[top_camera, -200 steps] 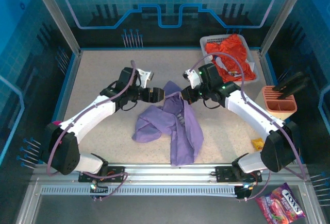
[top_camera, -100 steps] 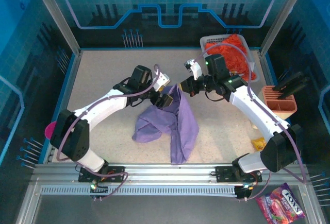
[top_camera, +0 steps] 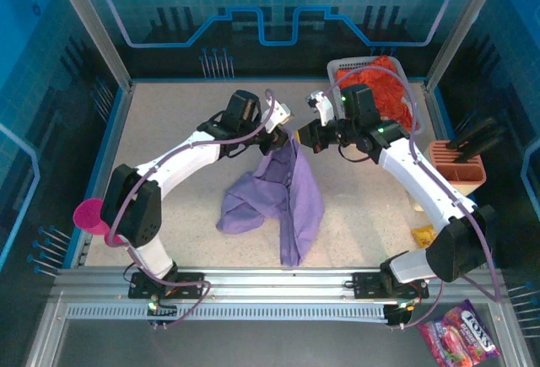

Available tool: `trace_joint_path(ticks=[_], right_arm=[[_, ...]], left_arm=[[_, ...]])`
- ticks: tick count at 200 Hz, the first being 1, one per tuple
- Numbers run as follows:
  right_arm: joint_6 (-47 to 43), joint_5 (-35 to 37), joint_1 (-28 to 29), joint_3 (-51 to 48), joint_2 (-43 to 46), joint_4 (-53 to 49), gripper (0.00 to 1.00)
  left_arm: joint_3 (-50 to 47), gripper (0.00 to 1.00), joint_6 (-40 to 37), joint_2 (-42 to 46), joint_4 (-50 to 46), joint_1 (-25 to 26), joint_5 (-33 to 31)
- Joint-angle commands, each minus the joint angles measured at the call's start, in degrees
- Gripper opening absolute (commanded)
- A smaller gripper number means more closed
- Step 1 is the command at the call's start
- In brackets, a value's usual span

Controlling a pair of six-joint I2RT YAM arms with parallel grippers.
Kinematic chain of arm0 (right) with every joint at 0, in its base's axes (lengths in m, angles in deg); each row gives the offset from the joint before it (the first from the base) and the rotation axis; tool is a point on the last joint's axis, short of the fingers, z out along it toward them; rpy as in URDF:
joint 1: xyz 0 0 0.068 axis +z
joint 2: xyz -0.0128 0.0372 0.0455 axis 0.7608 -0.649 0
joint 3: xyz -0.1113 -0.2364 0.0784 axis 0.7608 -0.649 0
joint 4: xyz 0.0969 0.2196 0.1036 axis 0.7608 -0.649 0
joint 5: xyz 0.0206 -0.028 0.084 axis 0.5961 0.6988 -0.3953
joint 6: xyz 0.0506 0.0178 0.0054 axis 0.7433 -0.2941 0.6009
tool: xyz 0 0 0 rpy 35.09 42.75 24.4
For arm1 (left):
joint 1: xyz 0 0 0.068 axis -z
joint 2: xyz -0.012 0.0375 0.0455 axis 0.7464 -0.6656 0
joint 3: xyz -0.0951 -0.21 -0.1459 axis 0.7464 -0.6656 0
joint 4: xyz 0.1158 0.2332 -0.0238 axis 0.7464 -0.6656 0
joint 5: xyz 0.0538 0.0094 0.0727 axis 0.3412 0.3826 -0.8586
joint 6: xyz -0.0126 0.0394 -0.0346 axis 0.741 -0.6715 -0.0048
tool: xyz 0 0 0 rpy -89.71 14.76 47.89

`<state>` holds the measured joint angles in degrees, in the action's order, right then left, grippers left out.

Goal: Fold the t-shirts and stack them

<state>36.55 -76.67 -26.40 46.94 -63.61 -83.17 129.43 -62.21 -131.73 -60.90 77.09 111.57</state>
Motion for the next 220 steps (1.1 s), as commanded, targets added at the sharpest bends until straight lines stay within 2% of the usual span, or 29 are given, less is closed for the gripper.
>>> trace_joint_path(ticks=[1,16,24,30,41,64,81,100,118,127,156,190,220], right_arm=[[2.5,7.1,-0.7,2.3,1.6,0.0,0.34],[3.9,12.4,-0.7,2.0,2.7,-0.8,0.53],[5.0,15.0,-0.5,1.4,3.5,-1.1,0.72],[5.3,16.2,-0.2,0.5,4.1,-1.1,0.82],[5.9,19.5,0.5,-0.5,5.4,-1.8,0.9],[8.4,24.5,2.1,-3.3,7.8,-3.1,0.95],[12.9,26.4,3.8,-7.4,10.1,-2.1,0.95],[14.1,32.1,8.8,-11.9,12.1,-0.4,0.95],[14.7,36.0,13.4,-15.3,12.8,2.6,0.96],[15.6,36.4,15.1,-17.0,12.7,5.2,1.0],[17.7,37.6,19.3,-19.6,9.1,14.9,1.0],[18.7,36.1,20.7,-16.7,1.6,23.6,1.0],[22.4,38.7,23.7,-12.8,-6.3,32.5,0.98]], left_arm=[[2.8,0.0,2.9,2.6,-2.3,0.5,-2.9],[8.5,0.0,6.6,3.4,-8.6,0.3,-6.4],[13.4,0.0,9.4,3.2,-13.4,0.3,-8.9],[17.8,0.0,11.4,2.8,-17.4,0.2,-11.1],[25.9,0.0,14.5,2.1,-24.1,0.2,-13.7],[41.2,0.0,20.1,0.3,-33.4,0.3,-18.2],[54.9,0.0,23.7,-3.5,-42.4,0.2,-24.4],[69.1,0.0,26.3,-7.9,-50.9,-0.1,-29.4],[76.7,0.0,27.6,-10.6,-54.8,-0.4,-30.9],[77.8,0.0,28.2,-10.5,-55.2,-0.4,-32.0],[74.4,0.0,29.2,-8.0,-54.0,-0.6,-33.7],[68.9,0.0,32.0,-4.8,-51.2,-0.8,-32.4],[68.4,0.0,34.1,-4.0,-50.5,-0.6,-31.9]])
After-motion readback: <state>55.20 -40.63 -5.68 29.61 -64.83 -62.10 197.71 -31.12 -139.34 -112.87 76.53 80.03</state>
